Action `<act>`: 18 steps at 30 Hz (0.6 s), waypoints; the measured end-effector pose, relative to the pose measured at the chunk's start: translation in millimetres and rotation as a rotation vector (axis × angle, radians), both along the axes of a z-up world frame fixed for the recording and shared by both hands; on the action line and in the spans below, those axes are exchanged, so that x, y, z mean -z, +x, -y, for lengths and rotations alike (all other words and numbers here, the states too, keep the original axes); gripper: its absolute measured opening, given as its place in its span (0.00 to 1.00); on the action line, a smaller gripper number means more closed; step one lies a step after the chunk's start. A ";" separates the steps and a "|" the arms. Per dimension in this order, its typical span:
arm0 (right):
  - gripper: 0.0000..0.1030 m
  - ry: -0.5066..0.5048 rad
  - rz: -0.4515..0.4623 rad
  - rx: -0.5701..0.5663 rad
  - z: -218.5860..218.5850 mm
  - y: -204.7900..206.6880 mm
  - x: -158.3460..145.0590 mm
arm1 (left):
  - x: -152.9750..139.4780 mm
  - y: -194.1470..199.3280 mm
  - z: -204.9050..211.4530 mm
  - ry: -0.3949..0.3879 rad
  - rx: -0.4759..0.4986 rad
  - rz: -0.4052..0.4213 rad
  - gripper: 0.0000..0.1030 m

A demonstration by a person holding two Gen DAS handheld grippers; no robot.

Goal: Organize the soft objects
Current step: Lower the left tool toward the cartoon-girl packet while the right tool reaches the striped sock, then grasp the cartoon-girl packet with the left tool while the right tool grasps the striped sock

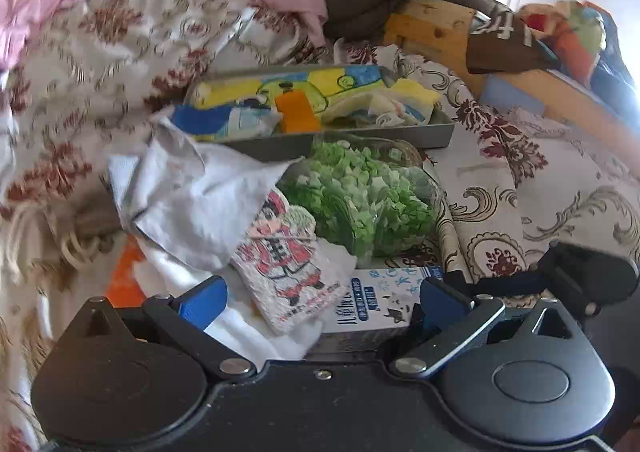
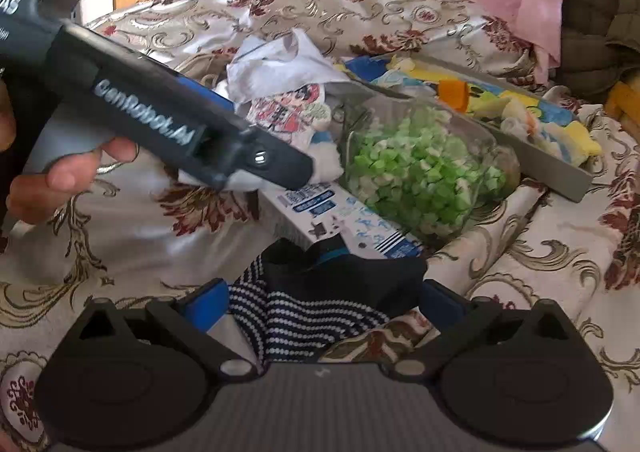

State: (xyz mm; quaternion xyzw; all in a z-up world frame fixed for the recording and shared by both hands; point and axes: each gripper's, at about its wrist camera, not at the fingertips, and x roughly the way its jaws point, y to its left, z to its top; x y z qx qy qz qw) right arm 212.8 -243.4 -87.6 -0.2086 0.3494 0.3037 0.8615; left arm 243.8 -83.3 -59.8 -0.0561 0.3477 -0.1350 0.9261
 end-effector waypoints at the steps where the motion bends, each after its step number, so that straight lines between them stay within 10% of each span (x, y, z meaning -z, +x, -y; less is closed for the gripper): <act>1: 0.99 0.002 -0.007 -0.001 0.5 0.8 0.7 | 0.6 1.1 -0.3 -0.021 -0.001 -0.008 0.99; 18: 0.96 0.027 -0.033 -0.032 0.2 -0.6 0.2 | 5.3 -1.7 -17.3 -0.422 -0.211 0.029 0.77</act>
